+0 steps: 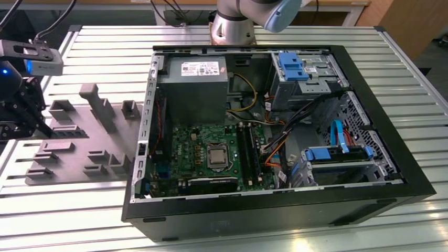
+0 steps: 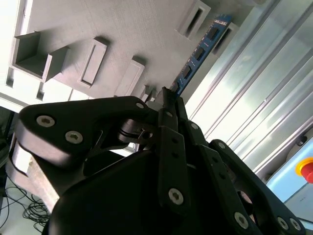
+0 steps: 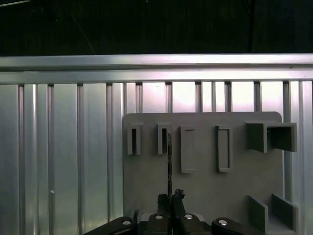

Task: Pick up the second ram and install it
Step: 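Pick up the second ram and move it above second insertion slot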

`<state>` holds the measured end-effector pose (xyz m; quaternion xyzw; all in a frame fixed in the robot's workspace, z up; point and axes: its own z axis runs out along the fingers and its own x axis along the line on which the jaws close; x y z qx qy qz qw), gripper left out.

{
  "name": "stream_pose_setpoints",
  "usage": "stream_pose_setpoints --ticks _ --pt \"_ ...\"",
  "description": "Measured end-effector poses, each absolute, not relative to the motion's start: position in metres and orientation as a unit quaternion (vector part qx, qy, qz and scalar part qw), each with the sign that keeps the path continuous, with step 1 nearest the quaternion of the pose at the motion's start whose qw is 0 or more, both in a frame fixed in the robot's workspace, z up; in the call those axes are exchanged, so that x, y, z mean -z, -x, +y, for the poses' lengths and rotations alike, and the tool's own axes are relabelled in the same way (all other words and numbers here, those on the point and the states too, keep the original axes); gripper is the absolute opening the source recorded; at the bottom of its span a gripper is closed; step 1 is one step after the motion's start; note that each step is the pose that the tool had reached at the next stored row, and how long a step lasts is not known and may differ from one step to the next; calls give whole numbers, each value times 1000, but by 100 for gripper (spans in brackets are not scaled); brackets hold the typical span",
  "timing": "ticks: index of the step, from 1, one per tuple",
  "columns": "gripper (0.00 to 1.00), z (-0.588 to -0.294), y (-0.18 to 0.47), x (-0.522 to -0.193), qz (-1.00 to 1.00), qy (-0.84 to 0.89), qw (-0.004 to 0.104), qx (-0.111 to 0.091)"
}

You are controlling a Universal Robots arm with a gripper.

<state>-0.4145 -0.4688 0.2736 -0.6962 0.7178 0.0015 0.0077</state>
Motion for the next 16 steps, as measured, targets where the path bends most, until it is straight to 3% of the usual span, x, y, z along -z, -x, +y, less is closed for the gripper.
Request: stream_pose_setpoints --ticks 16 --pt "14 -469 415 -289 718 696 8 -1"
